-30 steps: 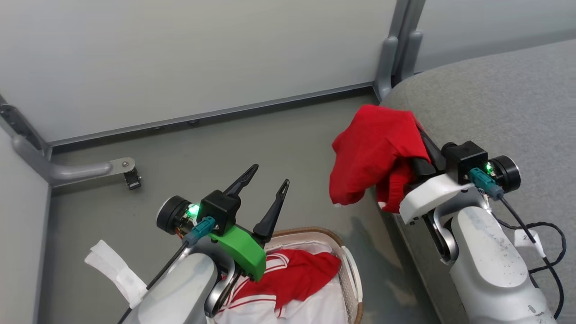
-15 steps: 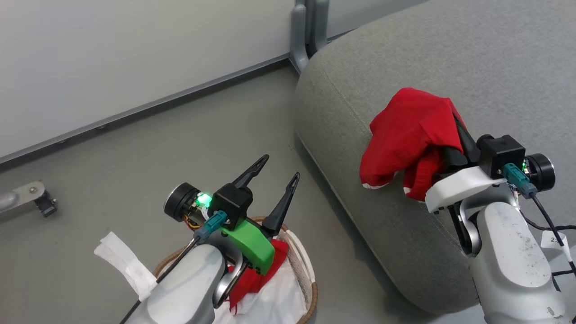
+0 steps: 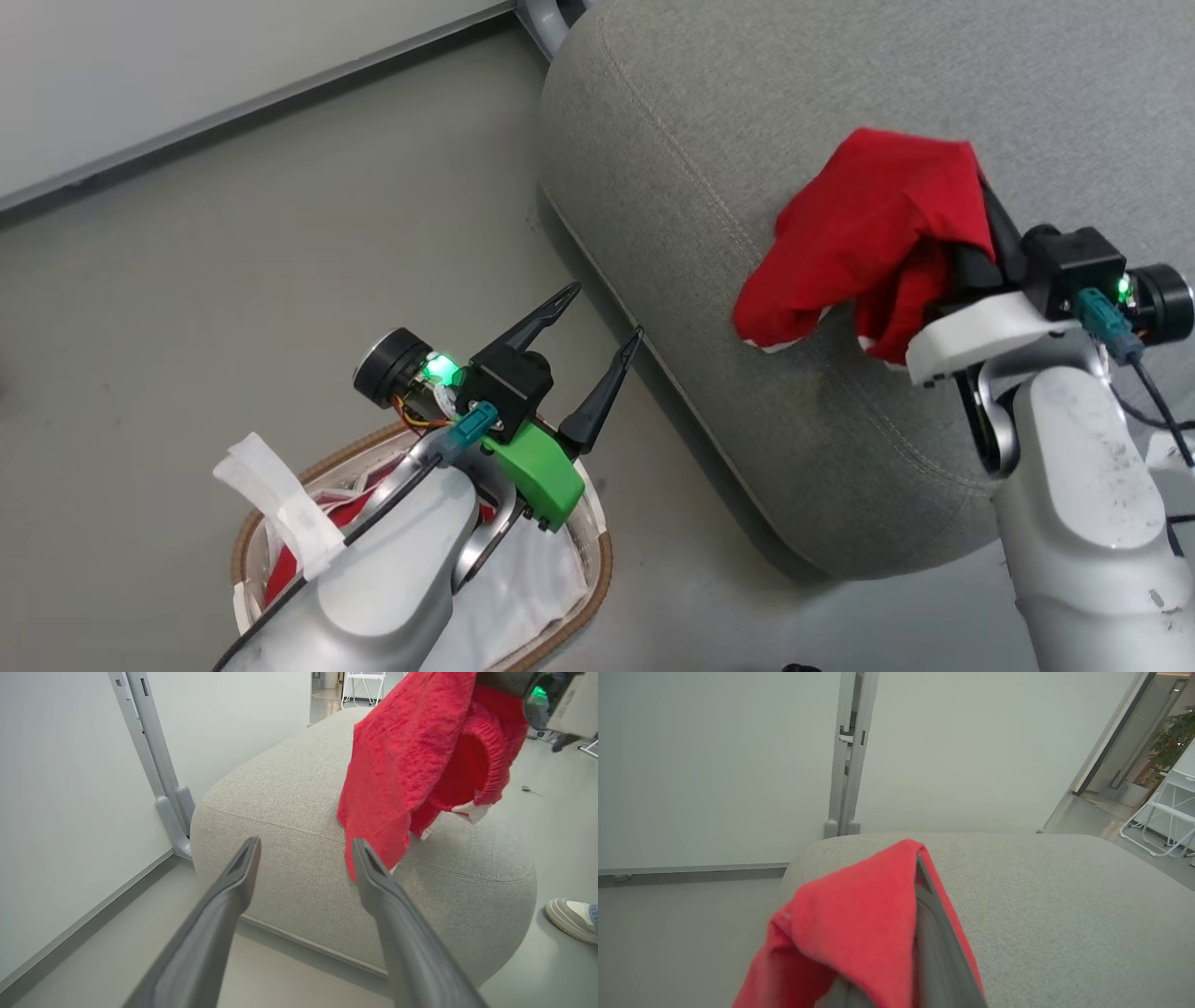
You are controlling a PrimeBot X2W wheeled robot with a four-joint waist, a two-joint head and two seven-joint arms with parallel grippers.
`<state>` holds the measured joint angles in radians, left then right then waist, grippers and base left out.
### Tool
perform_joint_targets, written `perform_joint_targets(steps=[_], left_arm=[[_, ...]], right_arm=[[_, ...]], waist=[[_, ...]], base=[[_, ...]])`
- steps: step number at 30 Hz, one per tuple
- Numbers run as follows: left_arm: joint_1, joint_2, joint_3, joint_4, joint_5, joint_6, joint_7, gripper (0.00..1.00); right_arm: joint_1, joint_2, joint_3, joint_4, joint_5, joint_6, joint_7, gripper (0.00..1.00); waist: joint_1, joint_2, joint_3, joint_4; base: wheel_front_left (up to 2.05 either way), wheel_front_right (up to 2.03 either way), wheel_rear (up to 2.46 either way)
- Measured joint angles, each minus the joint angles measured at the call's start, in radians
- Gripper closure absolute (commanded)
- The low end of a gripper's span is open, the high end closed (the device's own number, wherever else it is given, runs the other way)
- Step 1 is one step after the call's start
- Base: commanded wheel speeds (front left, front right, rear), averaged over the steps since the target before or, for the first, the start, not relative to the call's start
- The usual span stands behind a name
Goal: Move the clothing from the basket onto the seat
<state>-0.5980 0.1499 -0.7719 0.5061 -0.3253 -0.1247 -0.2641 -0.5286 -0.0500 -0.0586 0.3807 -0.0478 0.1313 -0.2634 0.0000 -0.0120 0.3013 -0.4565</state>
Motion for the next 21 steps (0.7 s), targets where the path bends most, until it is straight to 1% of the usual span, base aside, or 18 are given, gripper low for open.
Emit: perform_joint_targets(steps=[3,8,12,14,17,21], left_arm=[[-0.026,0.000,-0.004,0.000,0.003,-0.002,0.000,0.00],[-0.095,0.014,-0.025,-0.001,0.015,-0.003,0.000,0.00],[-0.151,0.017,-0.030,-0.037,0.021,-0.003,0.000,0.00],[-0.173,0.019,-0.032,-0.055,0.029,-0.003,0.000,0.00],[-0.193,0.026,-0.040,-0.077,0.042,-0.003,-0.001,0.00],[-0.217,0.026,-0.049,-0.099,0.059,-0.003,-0.001,0.00]], right_arm=[[-0.074,-0.016,-0.014,0.006,-0.026,0.000,0.000,1.00],[-0.235,-0.098,-0.046,0.032,-0.043,0.000,0.000,1.00],[-0.384,-0.199,-0.093,0.073,-0.082,0.000,0.000,1.00],[-0.463,-0.240,-0.133,0.105,-0.087,0.000,0.000,1.00],[-0.548,-0.299,-0.167,0.159,-0.106,0.000,0.000,1.00],[-0.628,-0.378,-0.223,0.260,-0.130,0.000,0.000,1.00]], waist=[[0.0000,0.0000,0.038,0.013],[0.0000,0.0000,0.106,0.049],[0.0001,0.0000,0.168,0.088],[0.0001,0.0000,0.201,0.110],[0.0002,0.0000,0.247,0.143],[0.0002,0.0000,0.302,0.191]], base=[[0.00,0.00,0.00],[0.00,0.00,0.00],[0.00,0.00,0.00],[0.00,0.00,0.00],[0.00,0.00,0.00],[0.00,0.00,0.00]])
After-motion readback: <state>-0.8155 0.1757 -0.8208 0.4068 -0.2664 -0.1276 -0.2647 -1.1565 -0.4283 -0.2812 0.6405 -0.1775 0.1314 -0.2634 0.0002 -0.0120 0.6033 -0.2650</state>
